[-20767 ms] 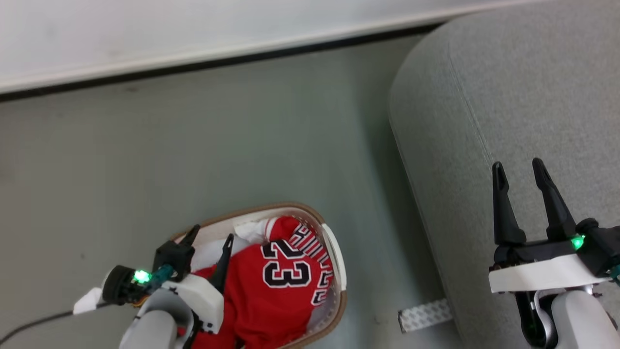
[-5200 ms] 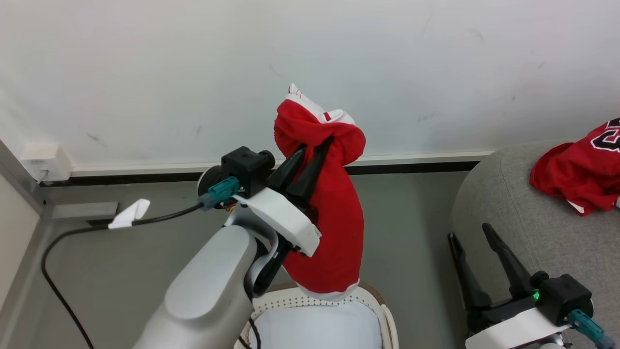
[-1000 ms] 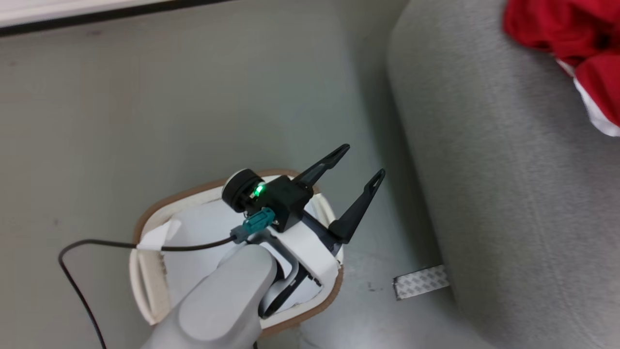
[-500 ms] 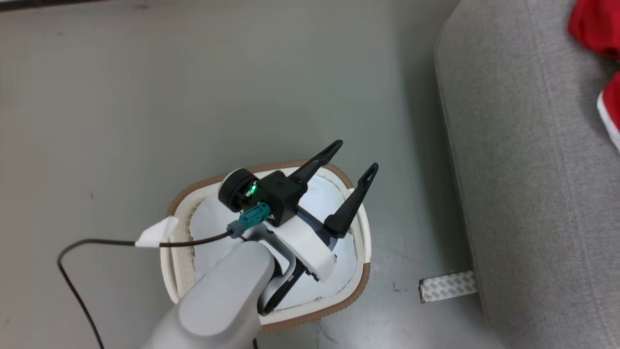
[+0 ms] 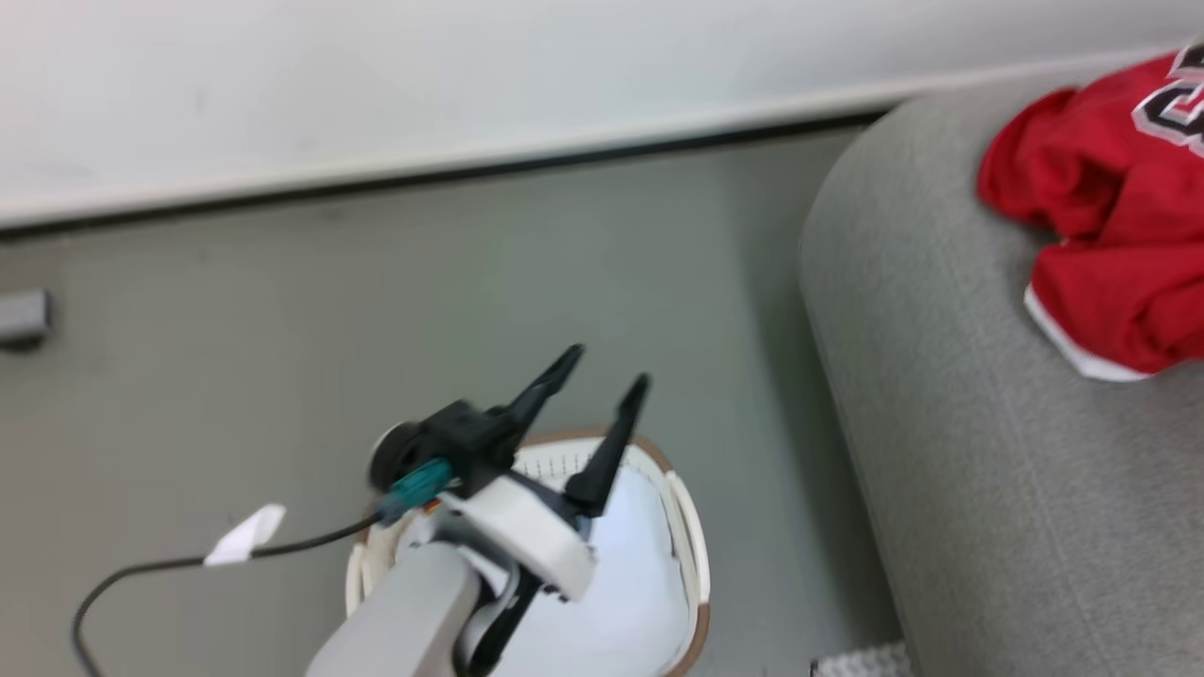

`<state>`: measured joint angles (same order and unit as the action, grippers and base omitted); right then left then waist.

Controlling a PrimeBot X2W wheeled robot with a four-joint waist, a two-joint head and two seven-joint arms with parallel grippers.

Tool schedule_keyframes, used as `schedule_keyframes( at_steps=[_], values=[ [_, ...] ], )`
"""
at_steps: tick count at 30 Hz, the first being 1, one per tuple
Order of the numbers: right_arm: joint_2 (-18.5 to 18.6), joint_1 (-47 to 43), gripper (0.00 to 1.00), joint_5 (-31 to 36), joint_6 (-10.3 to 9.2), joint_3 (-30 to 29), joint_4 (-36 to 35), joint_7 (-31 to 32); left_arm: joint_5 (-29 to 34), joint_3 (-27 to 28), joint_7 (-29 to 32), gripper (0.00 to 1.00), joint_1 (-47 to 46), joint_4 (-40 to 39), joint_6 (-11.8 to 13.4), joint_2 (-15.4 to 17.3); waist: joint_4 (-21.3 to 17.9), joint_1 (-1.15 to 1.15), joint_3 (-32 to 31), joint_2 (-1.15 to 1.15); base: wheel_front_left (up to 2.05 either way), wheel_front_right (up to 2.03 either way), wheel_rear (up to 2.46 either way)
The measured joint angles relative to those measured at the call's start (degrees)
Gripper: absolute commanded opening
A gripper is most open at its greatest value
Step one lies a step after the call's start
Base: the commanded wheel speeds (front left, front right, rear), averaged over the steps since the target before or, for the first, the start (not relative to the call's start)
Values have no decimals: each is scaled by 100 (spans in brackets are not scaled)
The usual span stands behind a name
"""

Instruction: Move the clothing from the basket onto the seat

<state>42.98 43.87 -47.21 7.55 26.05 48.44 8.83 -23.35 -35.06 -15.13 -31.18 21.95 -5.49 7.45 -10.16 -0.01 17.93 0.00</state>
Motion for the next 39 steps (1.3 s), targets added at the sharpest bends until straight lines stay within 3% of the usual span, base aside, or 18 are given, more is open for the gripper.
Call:
schedule_keyframes(
  at_steps=[7,11,16,21,25,30,39],
  values=[
    [250,-606,100,-311,0,-63,-1196,-355,-96,803,0,100,631,-357,240,171,67,-1,-870,0,0,0,0],
    [116,-870,100,-335,0,-371,-1994,-890,-199,1380,-1,100,941,-626,314,249,209,-1,-1212,0,0,0,0],
    [-565,-1473,100,-278,0,-745,-2646,-1706,-350,1960,-1,100,1376,-787,352,226,482,-1,-1482,0,0,0,0],
    [-1366,-2263,100,99,0,-988,-2808,-2203,-392,2461,-1,100,1867,-928,403,11,729,-1,-1733,0,0,0,0],
    [-1922,-2858,100,708,0,-1126,-2843,-2352,-200,2802,-1,100,2282,-993,498,-125,906,-1,-1889,0,0,0,0],
    [-2714,-3289,100,1338,0,-1552,-3098,-2385,196,3060,-1,100,2571,-887,392,-259,951,0,-1950,0,0,0,0],
    [-3433,-3717,100,2183,0,-1863,-3117,-2387,945,3216,0,100,2737,-669,169,-420,878,0,-1901,0,0,0,0]
  ],
)
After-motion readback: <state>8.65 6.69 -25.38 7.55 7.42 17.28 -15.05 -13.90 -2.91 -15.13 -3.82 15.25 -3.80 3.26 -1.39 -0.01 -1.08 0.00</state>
